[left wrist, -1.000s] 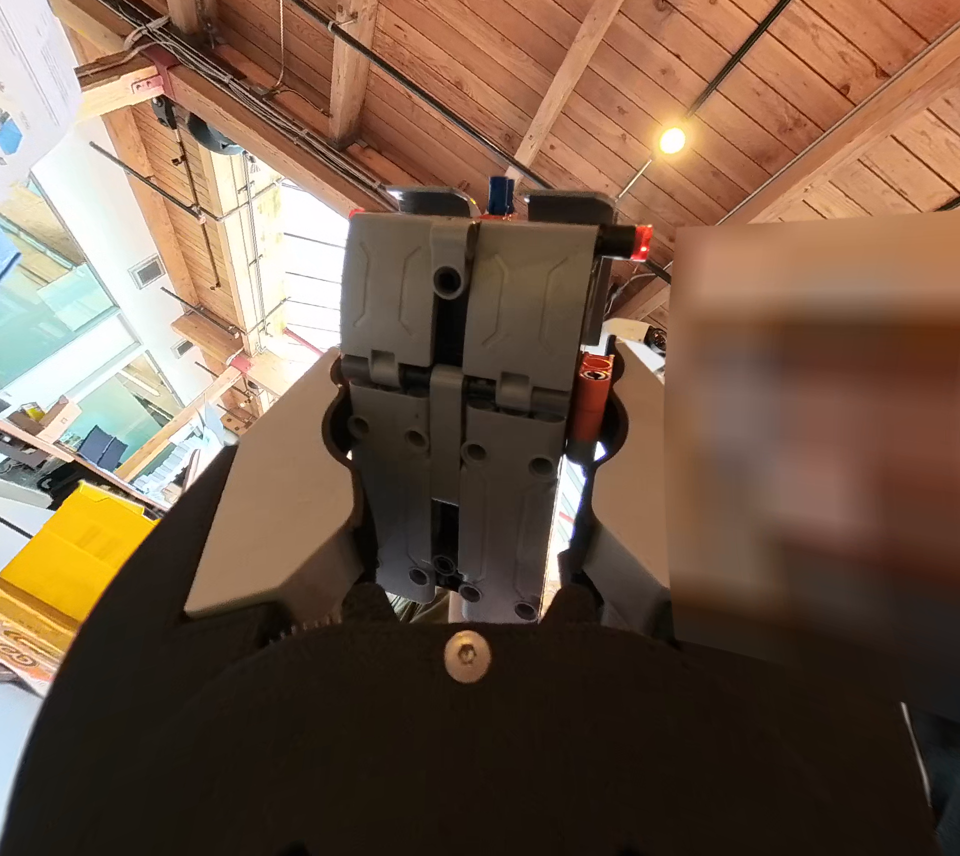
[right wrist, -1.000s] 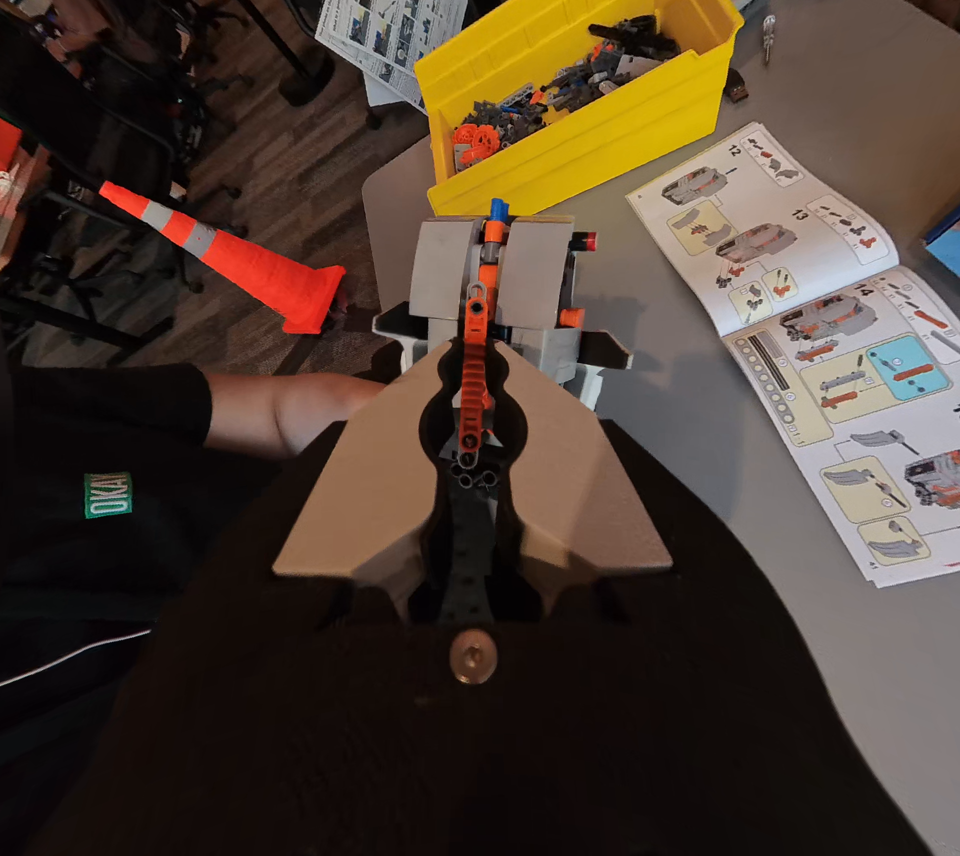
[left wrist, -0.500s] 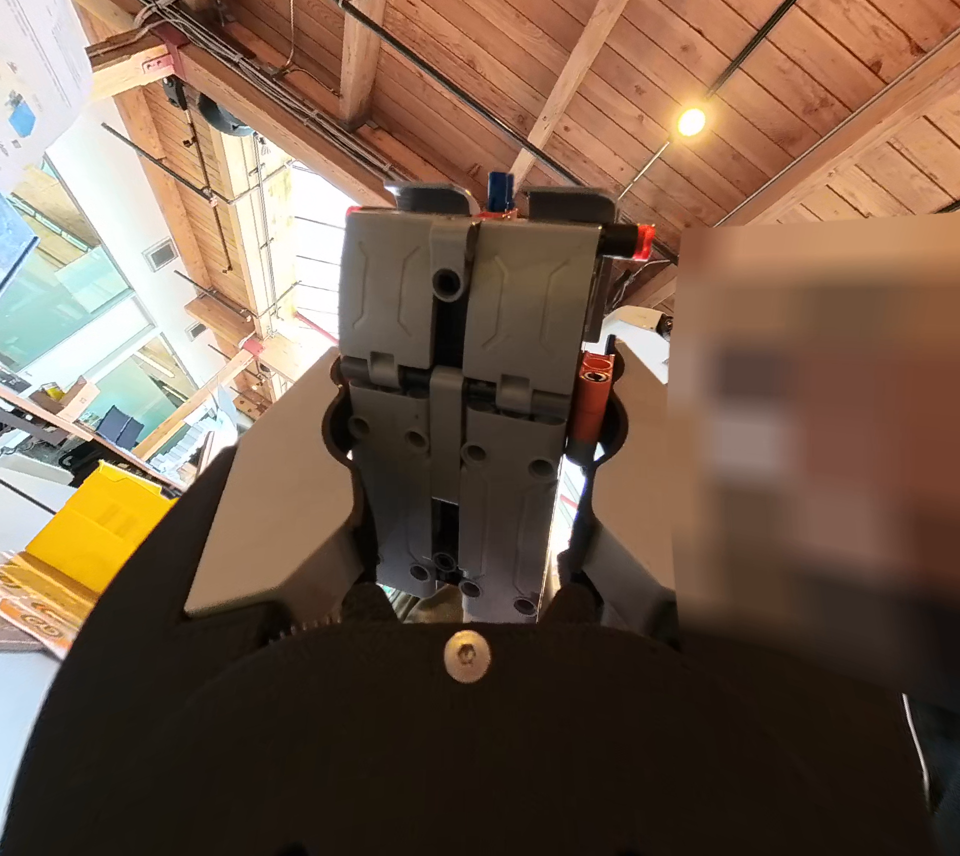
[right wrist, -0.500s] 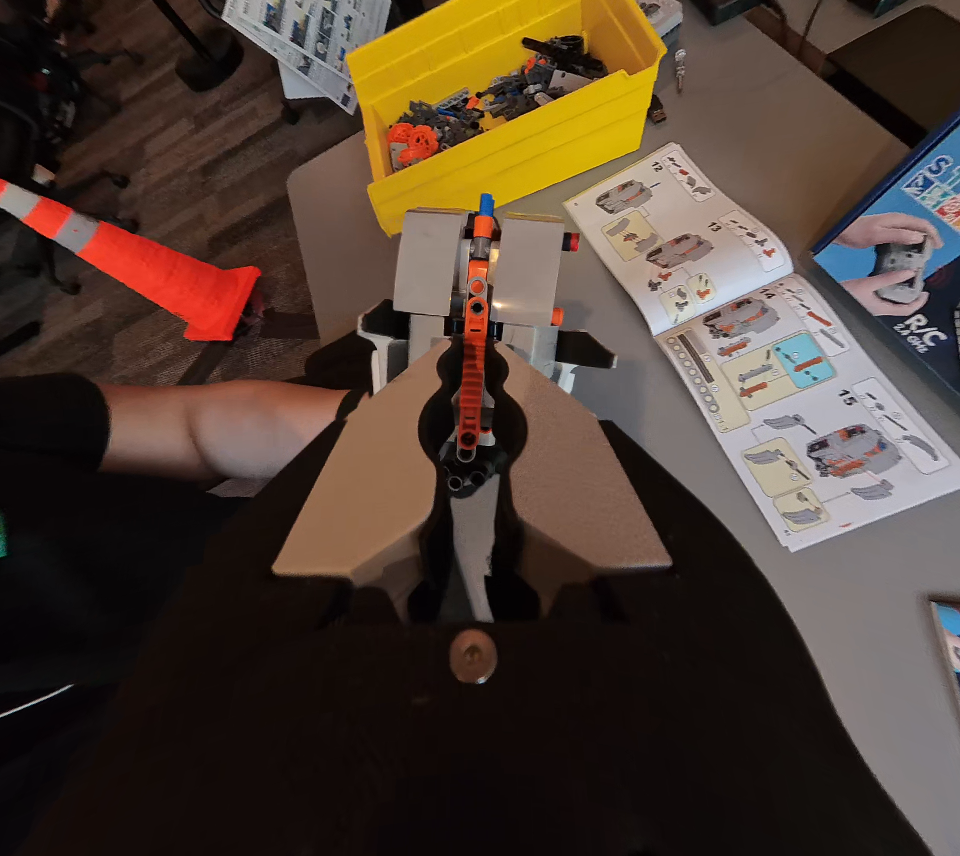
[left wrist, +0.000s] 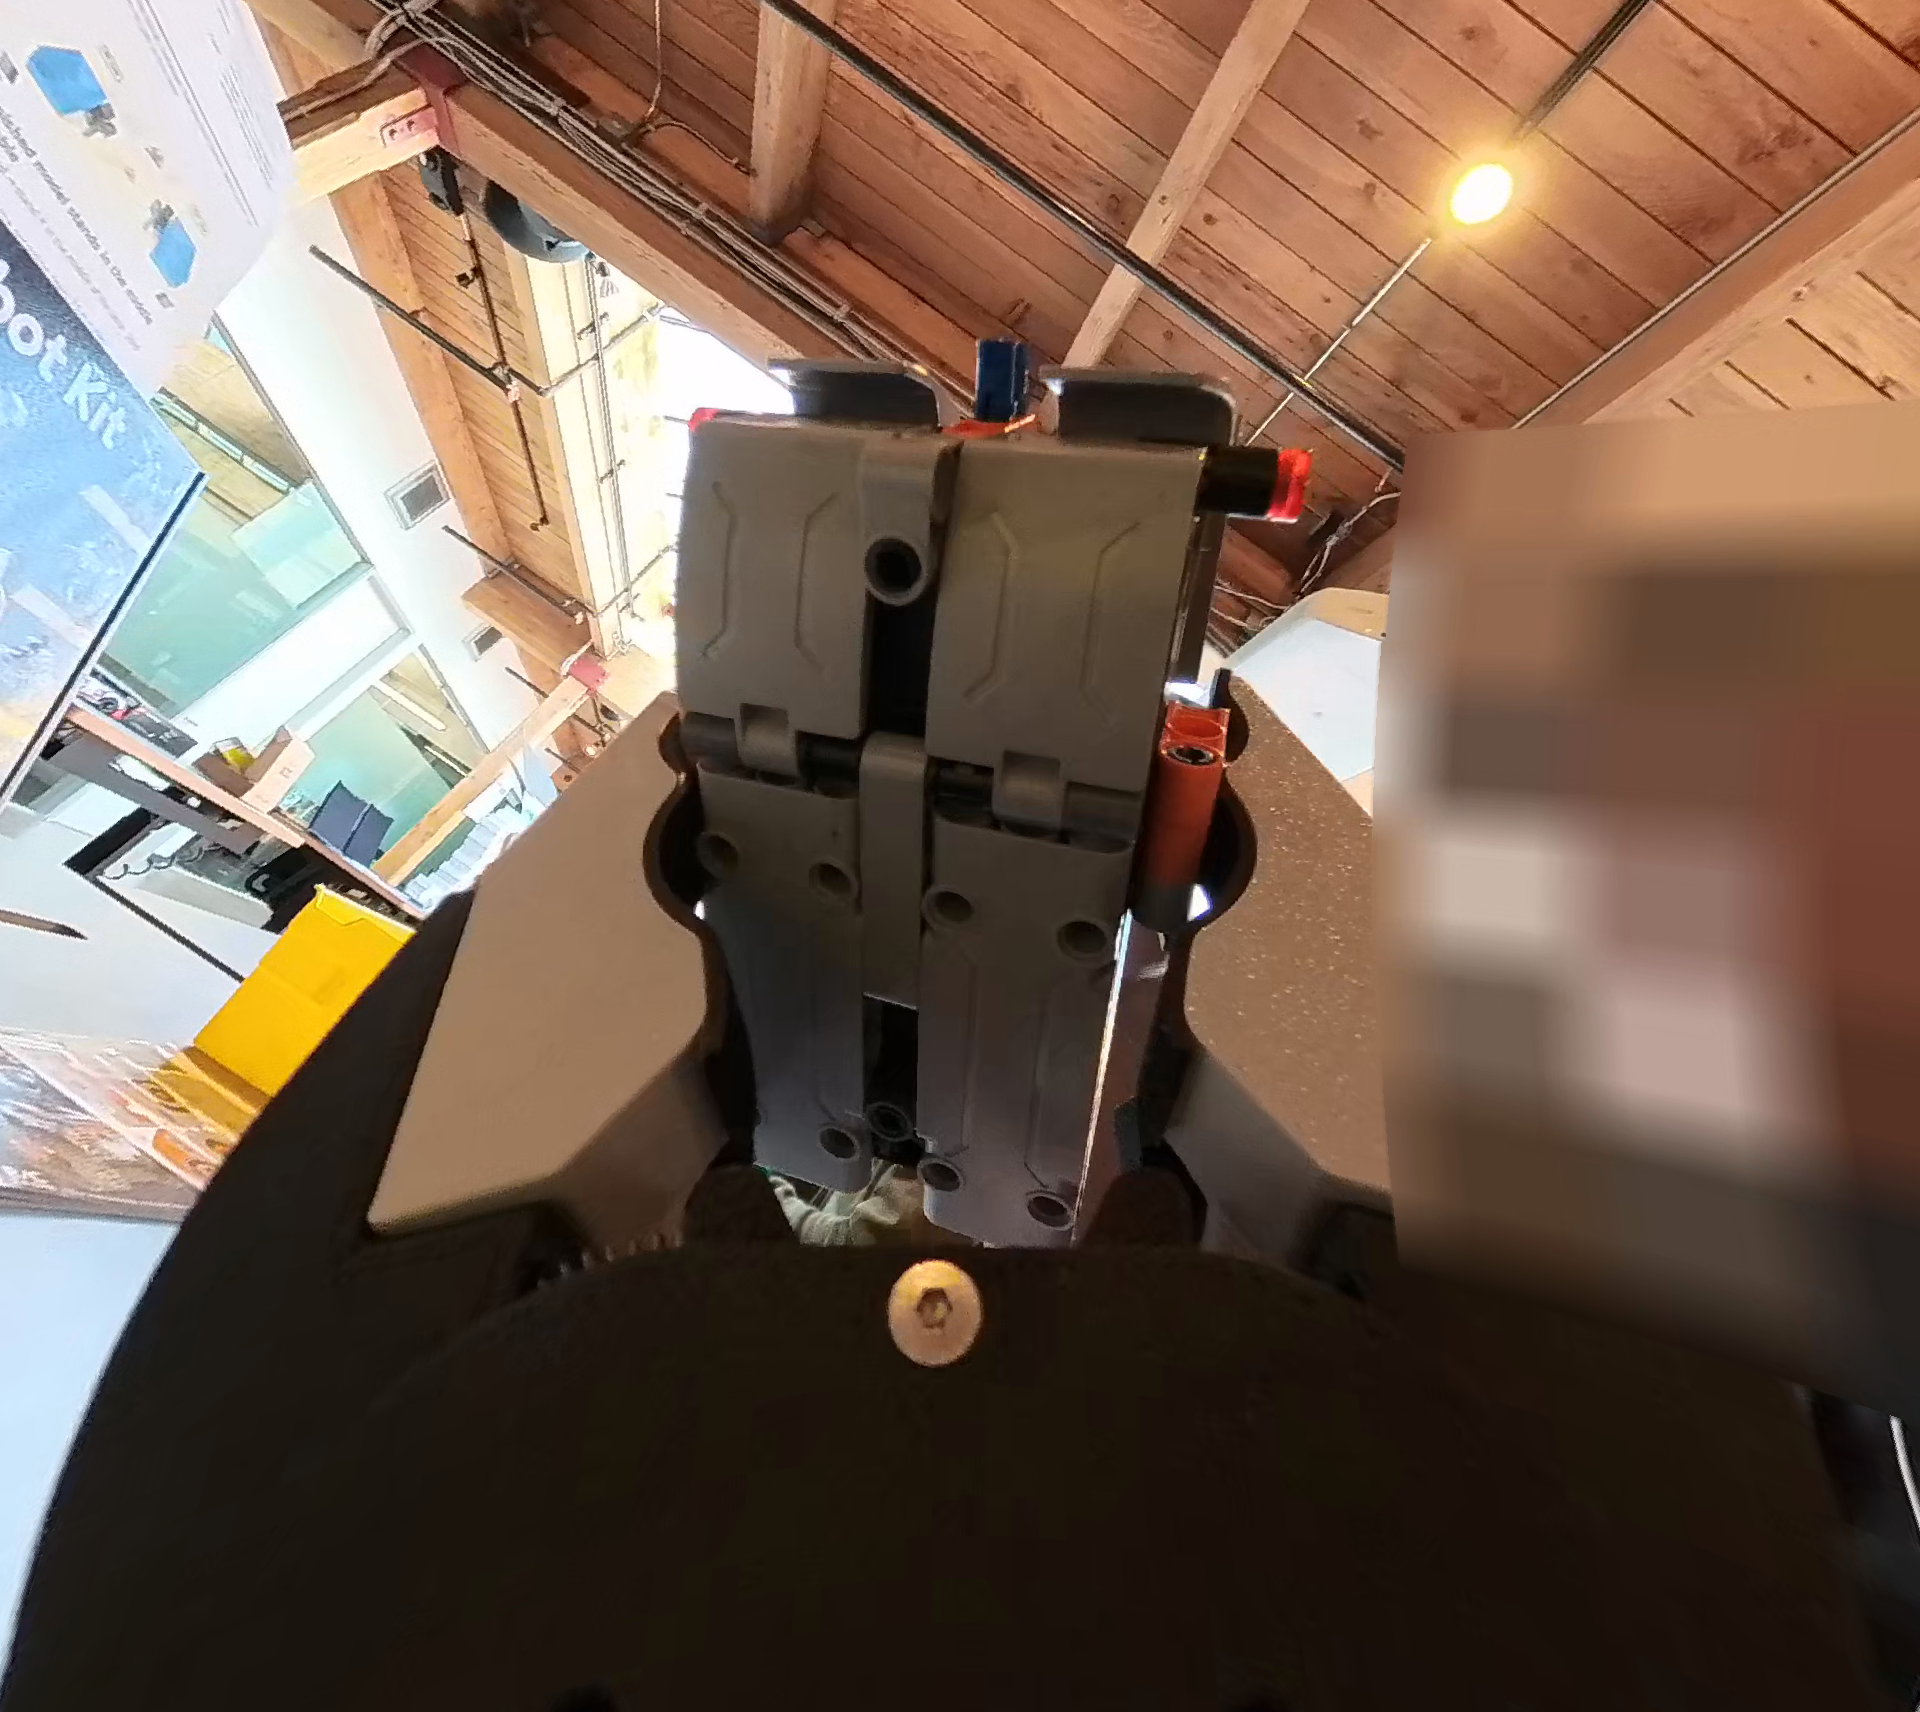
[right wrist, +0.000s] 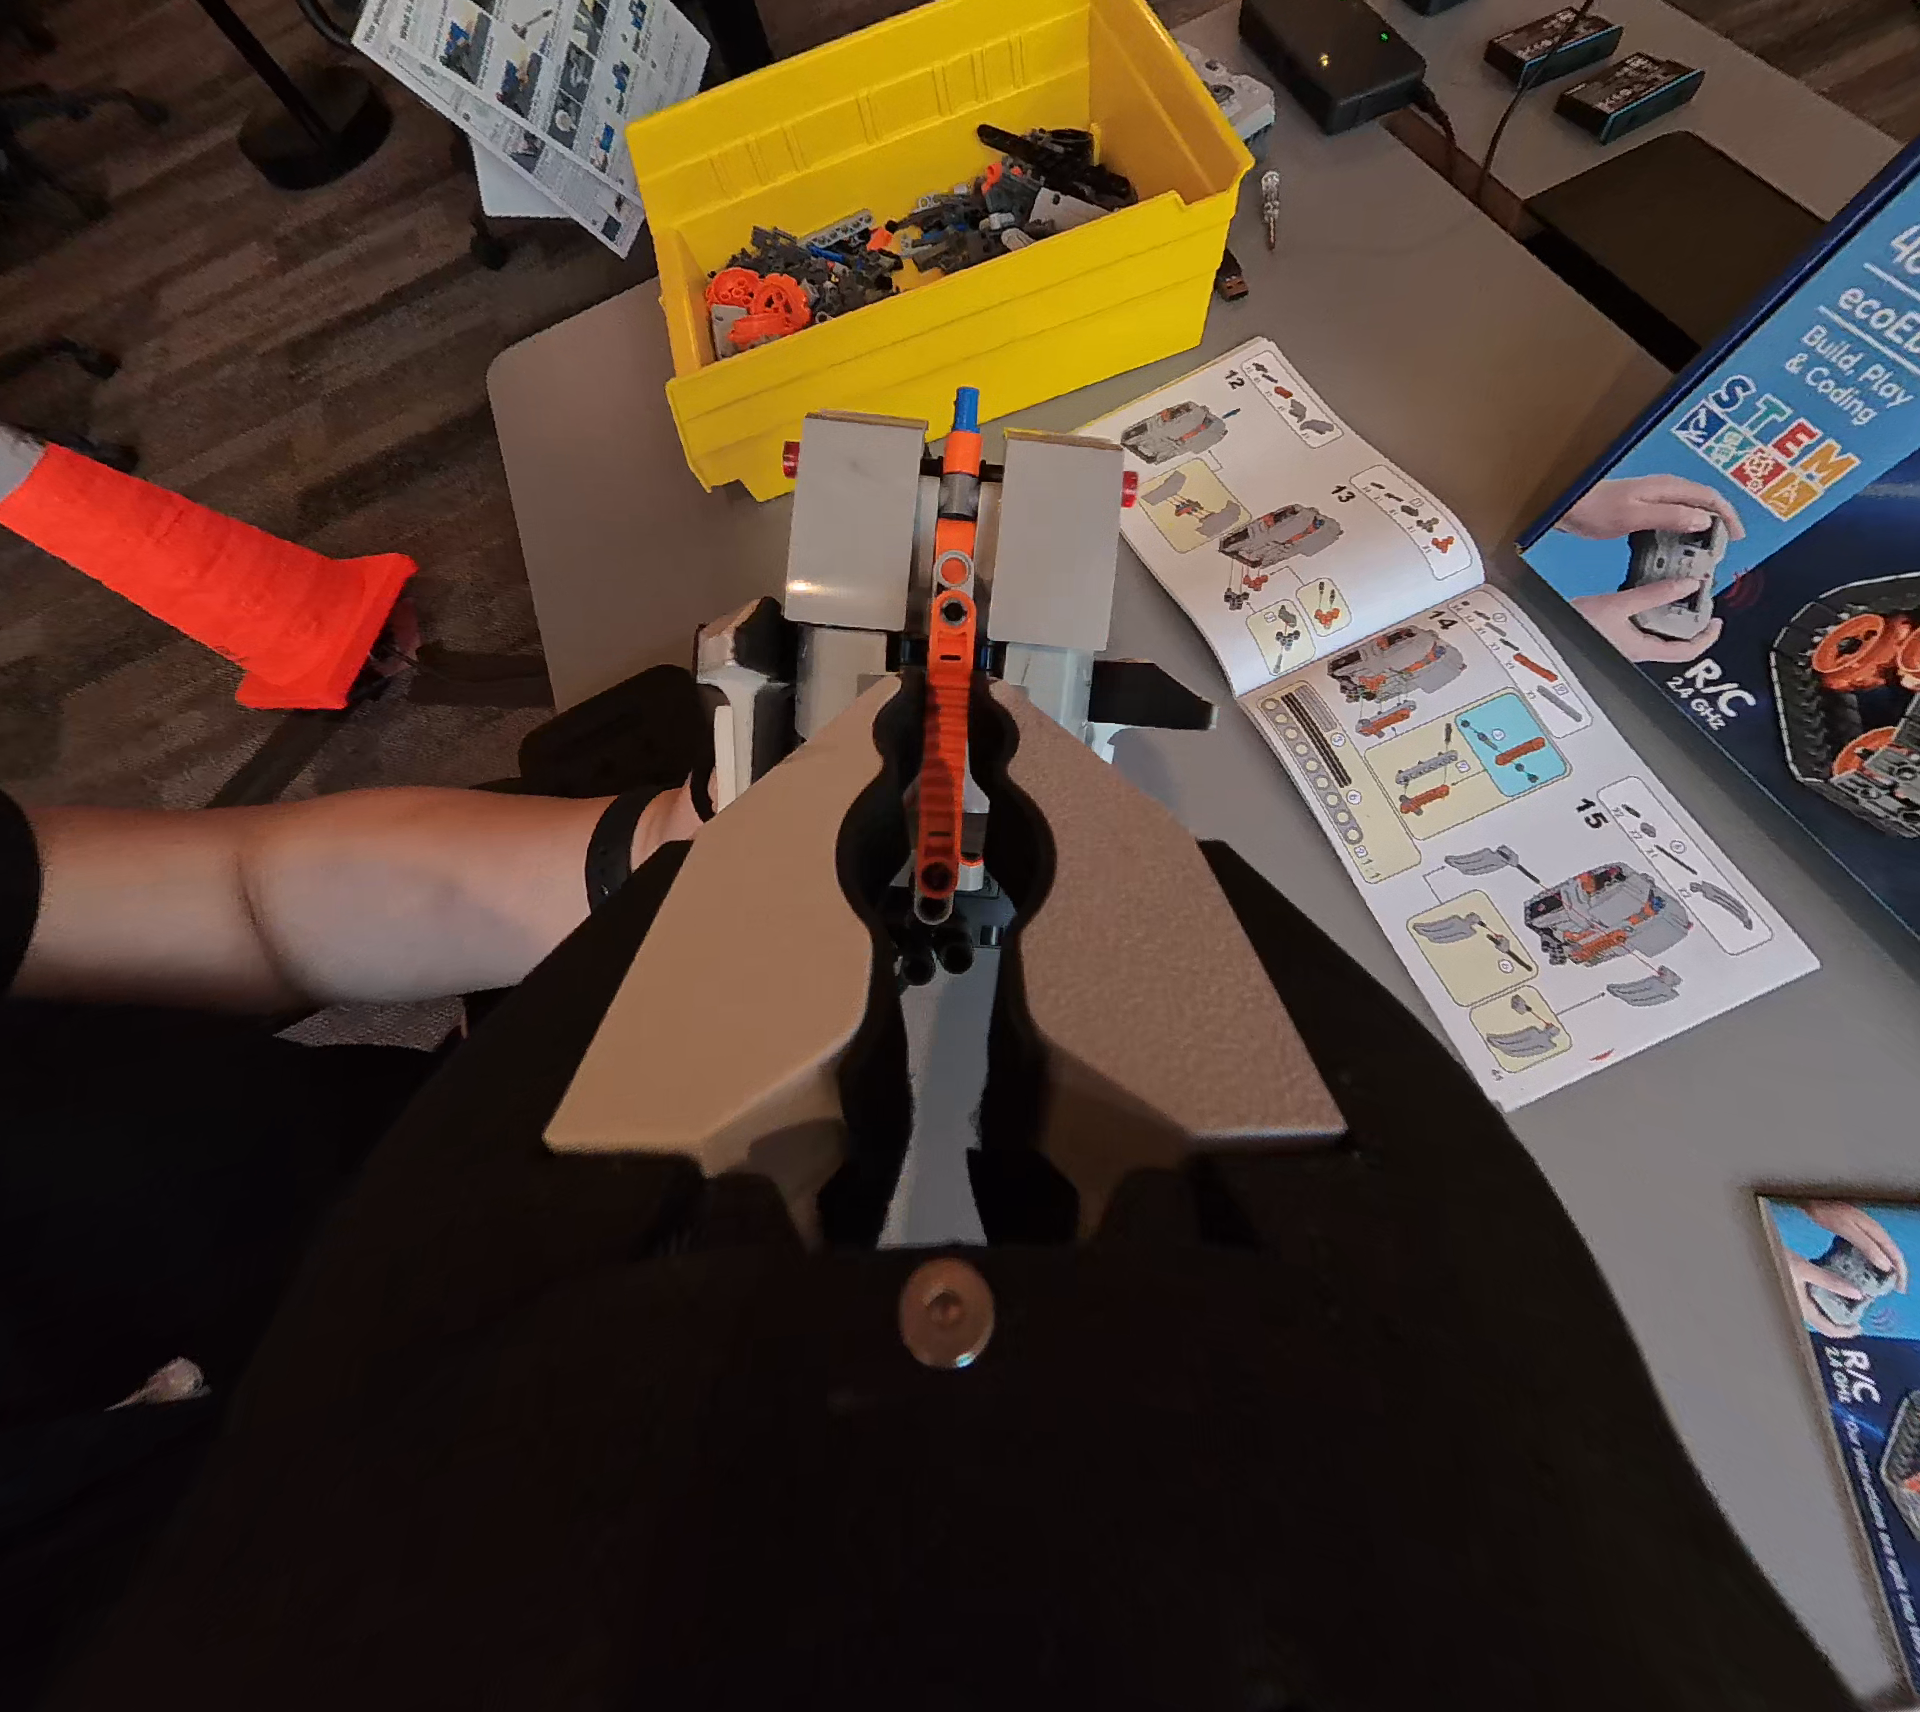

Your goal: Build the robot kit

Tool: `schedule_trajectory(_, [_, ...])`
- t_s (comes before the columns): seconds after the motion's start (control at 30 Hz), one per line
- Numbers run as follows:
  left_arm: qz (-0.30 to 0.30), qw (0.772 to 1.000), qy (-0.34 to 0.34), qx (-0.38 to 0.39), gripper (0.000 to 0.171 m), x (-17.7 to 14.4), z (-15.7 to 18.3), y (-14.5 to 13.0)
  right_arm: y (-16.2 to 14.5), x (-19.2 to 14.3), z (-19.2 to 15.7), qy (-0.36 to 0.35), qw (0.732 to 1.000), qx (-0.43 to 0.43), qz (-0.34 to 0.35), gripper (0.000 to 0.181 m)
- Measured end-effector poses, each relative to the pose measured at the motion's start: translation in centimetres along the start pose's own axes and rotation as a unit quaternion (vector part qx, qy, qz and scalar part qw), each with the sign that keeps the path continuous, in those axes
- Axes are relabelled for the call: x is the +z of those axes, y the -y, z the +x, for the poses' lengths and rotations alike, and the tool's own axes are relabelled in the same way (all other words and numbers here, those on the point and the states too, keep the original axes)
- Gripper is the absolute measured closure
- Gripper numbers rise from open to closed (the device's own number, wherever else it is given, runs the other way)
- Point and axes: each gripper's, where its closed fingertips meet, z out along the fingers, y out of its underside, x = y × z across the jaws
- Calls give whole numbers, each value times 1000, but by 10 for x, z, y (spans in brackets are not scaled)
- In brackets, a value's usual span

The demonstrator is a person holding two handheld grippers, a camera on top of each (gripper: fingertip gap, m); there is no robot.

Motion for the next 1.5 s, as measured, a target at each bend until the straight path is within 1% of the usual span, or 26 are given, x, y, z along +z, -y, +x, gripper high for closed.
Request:
schedule_trajectory(0.37, [-2,1000,19,10,77,-1,-5,-1,-3,0,3,-26,999,-15,30,176])
schedule_trajectory(0.6, [-1,1000,22,8,77,-2,-6,-1,-2,1,4,-24,998,-16,60,175])
schedule_trajectory(0.77, [-6,999,33,23,78,-2,-7,-2,-4,1,4,-31,997,-23,61,175])
schedule_trajectory(0.93, [-11,998,43,49,77,-2,-7,-1,-4,0,4,3,997,18,72,174])
schedule_trajectory(1.07, [-9,998,42,46,77,-2,-6,-1,-3,0,3,-20,996,-19,88,175])
schedule_trajectory(1.23, [-5,998,46,35,77,-2,-9,0,-4,2,5,-4,996,5,93,175])
schedule_trajectory(1.5, [-1,998,34,46,77,-1,-1,5,1,0,-1,8,995,3,97,175])
